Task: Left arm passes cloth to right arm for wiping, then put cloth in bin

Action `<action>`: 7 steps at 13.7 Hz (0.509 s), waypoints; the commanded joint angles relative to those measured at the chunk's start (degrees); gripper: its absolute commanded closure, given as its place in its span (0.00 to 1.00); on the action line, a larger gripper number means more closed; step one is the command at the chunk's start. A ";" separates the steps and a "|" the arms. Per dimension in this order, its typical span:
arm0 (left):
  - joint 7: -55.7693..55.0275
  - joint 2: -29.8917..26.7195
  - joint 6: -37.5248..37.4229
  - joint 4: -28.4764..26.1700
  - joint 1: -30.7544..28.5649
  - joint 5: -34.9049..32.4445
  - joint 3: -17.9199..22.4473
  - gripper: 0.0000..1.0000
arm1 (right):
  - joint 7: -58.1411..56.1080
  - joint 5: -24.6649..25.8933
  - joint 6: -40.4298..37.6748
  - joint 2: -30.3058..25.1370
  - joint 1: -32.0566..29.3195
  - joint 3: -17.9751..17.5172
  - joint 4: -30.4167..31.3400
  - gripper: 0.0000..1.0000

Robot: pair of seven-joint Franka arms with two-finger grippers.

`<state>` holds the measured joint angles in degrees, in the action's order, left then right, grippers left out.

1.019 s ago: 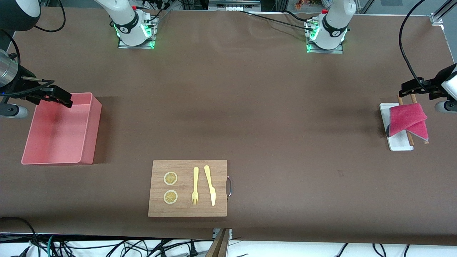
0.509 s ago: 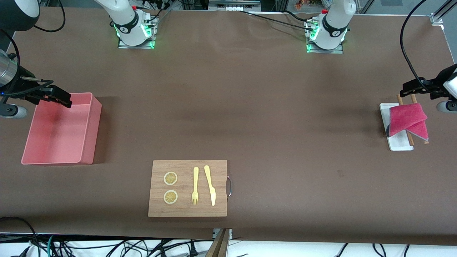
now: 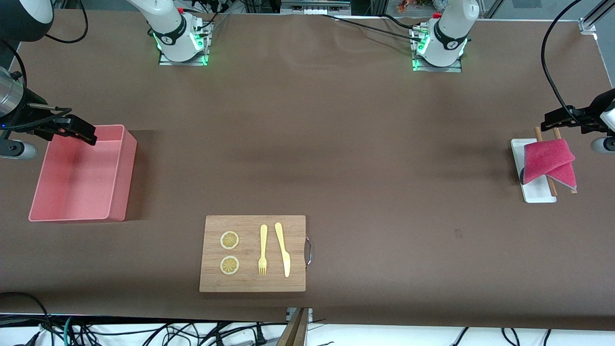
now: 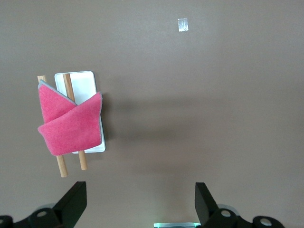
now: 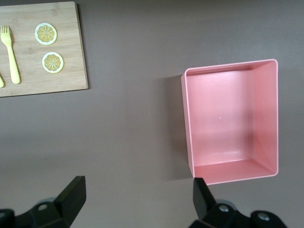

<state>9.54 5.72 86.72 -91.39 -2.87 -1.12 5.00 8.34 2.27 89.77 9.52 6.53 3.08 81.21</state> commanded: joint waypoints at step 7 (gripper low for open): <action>0.30 0.08 0.38 0.24 -0.03 0.94 -0.17 0.00 | 0.18 0.36 -0.65 0.59 -0.38 -0.35 -1.40 0.00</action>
<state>9.54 5.78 86.81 -91.39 -2.84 -1.12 4.89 8.34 2.27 89.77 9.52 6.53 3.08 81.21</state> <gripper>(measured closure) 0.000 0.000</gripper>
